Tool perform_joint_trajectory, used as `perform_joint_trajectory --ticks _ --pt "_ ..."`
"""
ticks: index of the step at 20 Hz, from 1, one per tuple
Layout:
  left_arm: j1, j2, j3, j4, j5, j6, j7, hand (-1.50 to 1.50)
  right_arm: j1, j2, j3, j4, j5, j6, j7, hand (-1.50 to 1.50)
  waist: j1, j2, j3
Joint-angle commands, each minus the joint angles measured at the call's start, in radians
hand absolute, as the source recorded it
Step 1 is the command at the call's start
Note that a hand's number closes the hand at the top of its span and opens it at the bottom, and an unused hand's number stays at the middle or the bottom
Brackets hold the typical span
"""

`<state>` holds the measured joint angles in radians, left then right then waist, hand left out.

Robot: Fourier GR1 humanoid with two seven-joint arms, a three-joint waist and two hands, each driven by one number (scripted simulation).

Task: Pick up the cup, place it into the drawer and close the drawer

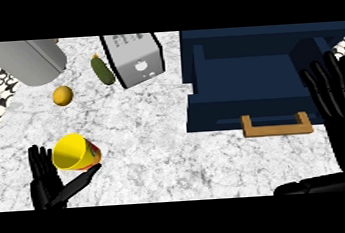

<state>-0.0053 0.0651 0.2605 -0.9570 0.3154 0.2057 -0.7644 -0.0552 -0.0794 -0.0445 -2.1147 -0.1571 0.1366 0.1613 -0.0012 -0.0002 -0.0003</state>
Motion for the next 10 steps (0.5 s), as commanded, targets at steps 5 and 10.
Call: perform_joint_trajectory --ticks 5,10 --pt "-0.101 0.027 0.035 0.176 0.036 -0.059 -0.084 -1.5 0.004 -0.021 -0.041 -0.056 -0.05 0.005 0.062 -1.5 -0.002 0.0 0.0" --pt "-0.14 -0.004 0.035 0.231 0.061 -0.073 -0.14 -1.5 -0.09 0.004 0.004 0.078 0.024 -0.019 -0.002 -1.5 0.001 0.001 0.0"
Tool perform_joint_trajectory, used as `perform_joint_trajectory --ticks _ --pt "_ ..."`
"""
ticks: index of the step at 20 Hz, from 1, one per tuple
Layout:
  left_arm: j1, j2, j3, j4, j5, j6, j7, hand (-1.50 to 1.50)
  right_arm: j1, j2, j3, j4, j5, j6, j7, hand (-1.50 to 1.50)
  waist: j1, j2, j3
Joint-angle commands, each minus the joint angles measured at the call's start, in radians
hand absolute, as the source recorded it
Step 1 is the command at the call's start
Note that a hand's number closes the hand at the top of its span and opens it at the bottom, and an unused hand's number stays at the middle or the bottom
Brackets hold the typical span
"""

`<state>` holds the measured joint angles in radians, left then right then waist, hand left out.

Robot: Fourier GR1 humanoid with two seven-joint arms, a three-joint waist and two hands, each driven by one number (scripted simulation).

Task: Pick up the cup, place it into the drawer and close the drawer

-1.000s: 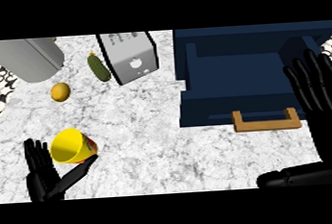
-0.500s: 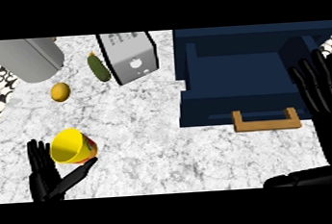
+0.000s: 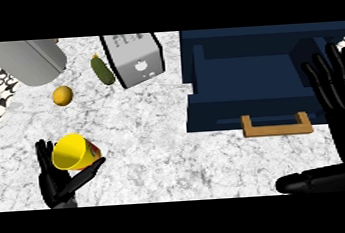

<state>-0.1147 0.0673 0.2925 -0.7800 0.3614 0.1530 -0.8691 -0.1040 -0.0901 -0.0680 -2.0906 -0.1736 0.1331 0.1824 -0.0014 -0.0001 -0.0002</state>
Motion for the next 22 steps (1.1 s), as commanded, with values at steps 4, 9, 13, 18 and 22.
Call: perform_joint_trajectory --ticks 4,9,13,18,22 --pt "-0.128 0.04 0.042 0.199 0.055 -0.113 -0.042 -1.5 0.007 0.018 0.027 -0.029 0.024 -0.025 0.027 -1.5 -0.004 0.001 -0.001" --pt "-0.06 0.021 0.007 0.165 0.066 -0.246 -0.084 -1.5 -0.03 0.009 -0.015 0.056 0.02 -0.015 -0.032 -1.5 0.001 0.001 0.0" --pt "-0.109 0.034 0.004 0.182 0.079 -0.287 -0.085 1.5 0.0 0.042 0.073 0.001 0.074 -0.029 -0.007 -1.5 -0.001 0.0 0.0" --pt "-0.169 0.052 0.02 0.216 0.067 -0.249 -0.163 1.5 -0.026 0.008 0.024 0.009 0.027 -0.01 0.012 -1.5 -0.003 0.001 0.0" --pt "-0.168 0.066 -0.03 0.261 0.012 -0.322 -0.206 1.5 -0.018 -0.018 -0.042 0.066 -0.032 0.028 -0.033 -1.5 -0.005 0.002 0.0"
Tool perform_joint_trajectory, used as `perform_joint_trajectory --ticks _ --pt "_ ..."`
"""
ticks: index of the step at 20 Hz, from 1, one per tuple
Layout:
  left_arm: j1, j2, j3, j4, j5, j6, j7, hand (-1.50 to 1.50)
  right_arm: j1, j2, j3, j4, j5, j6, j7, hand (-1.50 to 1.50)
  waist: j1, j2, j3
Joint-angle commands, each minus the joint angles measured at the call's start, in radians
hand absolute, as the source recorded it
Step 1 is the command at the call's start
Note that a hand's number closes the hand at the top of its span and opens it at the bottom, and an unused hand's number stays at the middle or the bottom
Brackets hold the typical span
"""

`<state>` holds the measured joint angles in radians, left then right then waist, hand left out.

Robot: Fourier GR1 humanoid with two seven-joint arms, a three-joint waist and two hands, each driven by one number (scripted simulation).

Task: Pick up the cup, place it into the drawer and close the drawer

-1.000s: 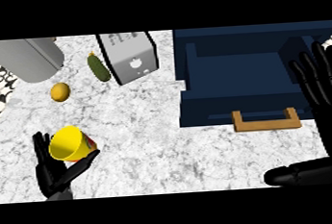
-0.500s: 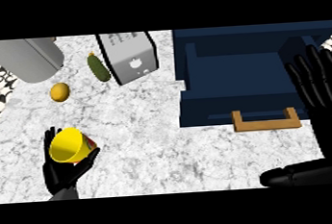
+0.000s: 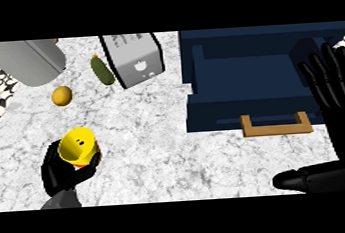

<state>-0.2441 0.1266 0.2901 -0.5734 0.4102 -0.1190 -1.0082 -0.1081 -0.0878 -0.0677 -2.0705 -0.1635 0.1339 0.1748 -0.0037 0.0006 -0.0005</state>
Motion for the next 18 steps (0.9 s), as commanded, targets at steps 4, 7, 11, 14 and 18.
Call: perform_joint_trajectory --ticks 4,7,11,14,18 --pt "-0.056 0.036 -0.125 0.039 -0.104 -0.165 0.003 1.5 -0.043 -0.006 -0.014 0.016 -0.014 -0.001 0.0 -1.5 -0.005 0.002 -0.001" --pt "-0.043 0.029 -0.13 -0.007 -0.11 -0.131 -0.011 1.5 0.005 -0.001 0.007 -0.018 0.016 -0.002 -0.002 -1.5 0.0 -0.001 0.0" --pt "-0.061 0.004 -0.135 -0.002 -0.128 -0.119 -0.094 1.5 0.032 -0.008 0.005 -0.091 -0.021 -0.006 0.078 -1.5 -0.004 0.0 0.0" --pt "-0.017 0.022 -0.154 -0.175 -0.094 -0.158 0.001 1.5 0.07 -0.02 -0.006 -0.13 -0.023 0.004 0.075 -1.5 0.006 -0.006 0.001" --pt "-0.002 -0.017 -0.24 -0.364 -0.115 -0.119 0.129 1.5 0.013 -0.019 -0.032 -0.008 -0.025 0.015 0.007 -1.5 0.017 -0.006 0.002"
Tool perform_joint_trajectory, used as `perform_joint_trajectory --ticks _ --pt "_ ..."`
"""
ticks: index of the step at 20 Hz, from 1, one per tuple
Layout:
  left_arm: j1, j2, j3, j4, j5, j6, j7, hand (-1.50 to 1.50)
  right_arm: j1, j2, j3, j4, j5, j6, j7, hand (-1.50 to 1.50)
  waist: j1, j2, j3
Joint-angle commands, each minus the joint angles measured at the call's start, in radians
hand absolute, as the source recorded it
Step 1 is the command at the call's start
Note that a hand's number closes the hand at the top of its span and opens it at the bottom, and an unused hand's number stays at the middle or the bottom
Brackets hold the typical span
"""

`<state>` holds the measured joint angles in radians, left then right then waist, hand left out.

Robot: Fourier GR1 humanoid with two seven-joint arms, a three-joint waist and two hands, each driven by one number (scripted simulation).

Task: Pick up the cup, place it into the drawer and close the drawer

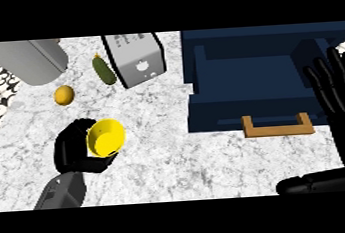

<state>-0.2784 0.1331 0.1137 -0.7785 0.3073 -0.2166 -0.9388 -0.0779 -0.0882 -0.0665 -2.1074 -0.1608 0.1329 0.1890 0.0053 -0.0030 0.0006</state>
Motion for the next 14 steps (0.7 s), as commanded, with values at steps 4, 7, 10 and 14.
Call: perform_joint_trajectory --ticks 4,7,10,14 --pt "0.044 -0.002 -0.101 -0.352 0.012 -0.019 0.226 1.5 0.008 0.001 -0.004 0.014 -0.011 0.01 -0.012 -1.5 0.004 -0.002 0.001" --pt "0.007 -0.024 -0.106 -0.497 0.038 0.064 0.368 1.5 -0.033 0.015 -0.003 0.065 0.002 -0.007 -0.028 -1.5 0.005 -0.001 0.001" --pt "-0.039 -0.067 -0.139 -0.583 0.038 0.13 0.48 1.5 -0.014 0.011 -0.007 0.071 0.004 0.007 -0.051 -1.5 0.001 0.0 0.0" --pt "-0.125 -0.07 -0.123 -0.622 0.046 0.181 0.571 1.5 0.0 0.013 0.018 -0.01 0.021 -0.02 0.026 -1.5 -0.007 0.002 0.0"
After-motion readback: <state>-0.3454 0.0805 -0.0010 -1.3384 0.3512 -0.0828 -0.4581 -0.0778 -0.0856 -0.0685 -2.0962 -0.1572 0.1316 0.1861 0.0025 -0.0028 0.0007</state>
